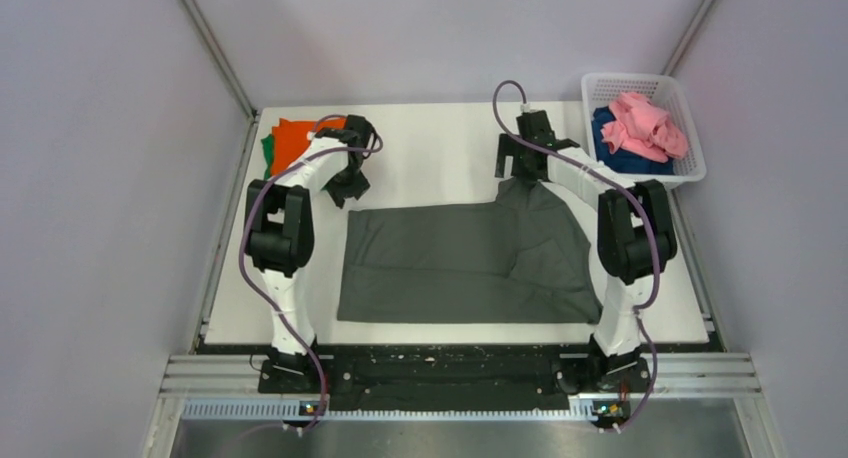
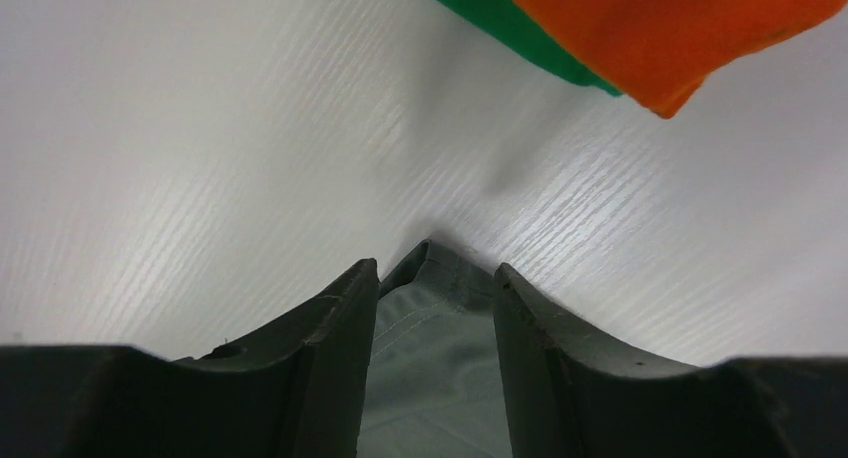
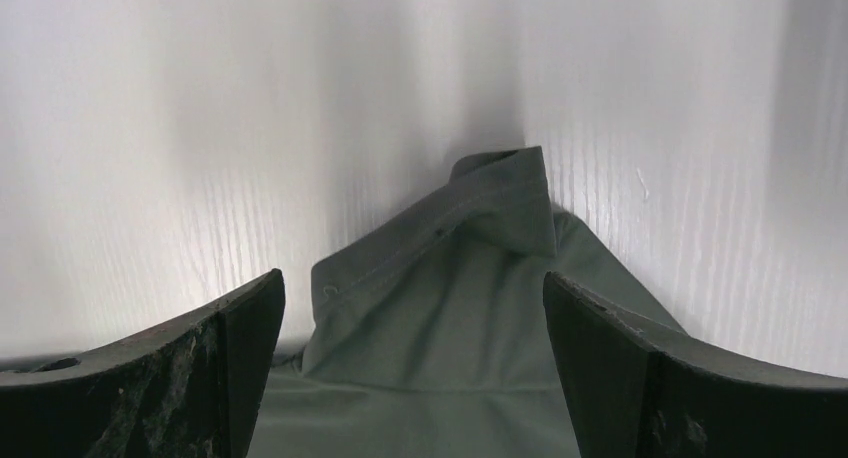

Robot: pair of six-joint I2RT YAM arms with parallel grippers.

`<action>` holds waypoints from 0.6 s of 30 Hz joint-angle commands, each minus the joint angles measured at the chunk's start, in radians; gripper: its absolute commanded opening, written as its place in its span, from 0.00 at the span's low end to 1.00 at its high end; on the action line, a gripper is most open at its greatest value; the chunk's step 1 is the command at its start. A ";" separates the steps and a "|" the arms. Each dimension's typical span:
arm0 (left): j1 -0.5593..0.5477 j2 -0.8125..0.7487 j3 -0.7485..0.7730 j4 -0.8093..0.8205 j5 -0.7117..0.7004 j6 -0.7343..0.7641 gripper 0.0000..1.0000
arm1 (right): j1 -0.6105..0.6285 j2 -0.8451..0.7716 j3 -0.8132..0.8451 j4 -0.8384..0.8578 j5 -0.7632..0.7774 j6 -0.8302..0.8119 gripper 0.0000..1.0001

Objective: Fold and stack the t-shirts
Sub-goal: Grab the side of the flattened tshirt furthest away from the robot with both arms

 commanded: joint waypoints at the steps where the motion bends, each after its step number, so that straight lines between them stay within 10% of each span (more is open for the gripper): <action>1: 0.002 0.013 0.026 -0.075 -0.055 -0.020 0.52 | -0.004 0.074 0.113 -0.036 0.033 -0.005 0.98; 12: 0.002 0.066 -0.002 0.024 0.032 -0.106 0.44 | -0.004 0.178 0.204 -0.028 0.047 0.029 0.98; 18: 0.001 0.085 -0.009 0.009 0.101 -0.123 0.24 | -0.005 0.182 0.202 -0.026 0.070 0.026 0.98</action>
